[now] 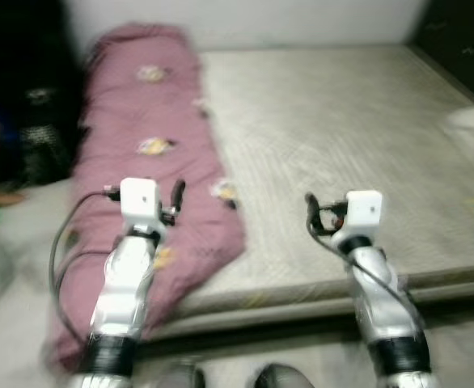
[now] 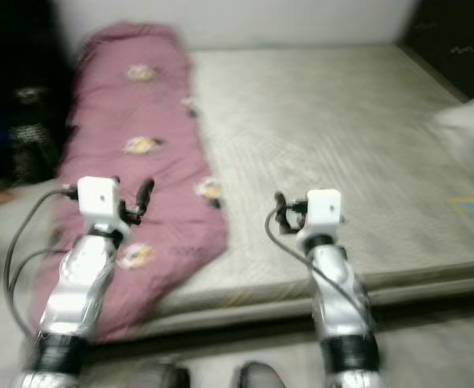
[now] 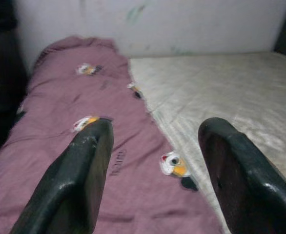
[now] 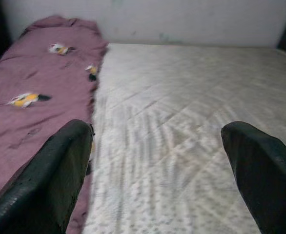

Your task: Clean up the room

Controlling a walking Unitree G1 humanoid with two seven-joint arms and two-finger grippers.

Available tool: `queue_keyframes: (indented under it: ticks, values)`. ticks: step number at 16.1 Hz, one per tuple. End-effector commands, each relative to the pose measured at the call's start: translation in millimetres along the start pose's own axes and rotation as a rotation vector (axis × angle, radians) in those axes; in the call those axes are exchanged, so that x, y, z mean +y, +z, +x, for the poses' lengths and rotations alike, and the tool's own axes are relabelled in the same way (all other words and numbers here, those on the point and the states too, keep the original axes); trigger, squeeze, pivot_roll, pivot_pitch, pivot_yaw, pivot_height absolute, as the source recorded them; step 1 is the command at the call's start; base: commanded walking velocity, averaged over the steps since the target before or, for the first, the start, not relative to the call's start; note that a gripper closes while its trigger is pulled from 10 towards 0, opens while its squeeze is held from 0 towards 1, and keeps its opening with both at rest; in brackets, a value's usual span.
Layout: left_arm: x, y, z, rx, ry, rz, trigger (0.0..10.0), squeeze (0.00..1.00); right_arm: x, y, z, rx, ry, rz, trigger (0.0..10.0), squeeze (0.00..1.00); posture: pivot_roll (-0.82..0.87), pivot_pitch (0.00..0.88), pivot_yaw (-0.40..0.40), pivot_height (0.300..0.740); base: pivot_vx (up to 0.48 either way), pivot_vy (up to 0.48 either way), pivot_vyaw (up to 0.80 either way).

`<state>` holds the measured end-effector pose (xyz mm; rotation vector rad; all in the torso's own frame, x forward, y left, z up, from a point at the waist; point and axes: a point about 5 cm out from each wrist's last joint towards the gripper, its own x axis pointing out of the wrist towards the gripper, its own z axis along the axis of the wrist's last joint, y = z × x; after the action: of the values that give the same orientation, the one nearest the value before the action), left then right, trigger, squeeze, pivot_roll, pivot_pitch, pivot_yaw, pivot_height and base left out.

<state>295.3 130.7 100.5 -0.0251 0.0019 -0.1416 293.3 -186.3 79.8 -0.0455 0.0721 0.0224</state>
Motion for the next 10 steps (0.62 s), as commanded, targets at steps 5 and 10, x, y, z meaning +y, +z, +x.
queue_keyframes:
  ticks: [5,10]
  values:
    - [7.3,8.1,-0.1,-0.034,0.031,0.05,10.0,0.0,5.6,6.5,3.4,-0.03,0.02,0.002,10.0,0.0,-0.04,0.032,-0.025,0.74,0.0,0.089,0.11]
    - [13.1,6.5,-3.8,-0.031,0.05,0.068,10.0,0.0,4.9,6.2,3.3,-0.033,0.014,0.019,10.0,0.0,-0.04,0.033,-0.025,0.74,0.0,0.0,0.0]
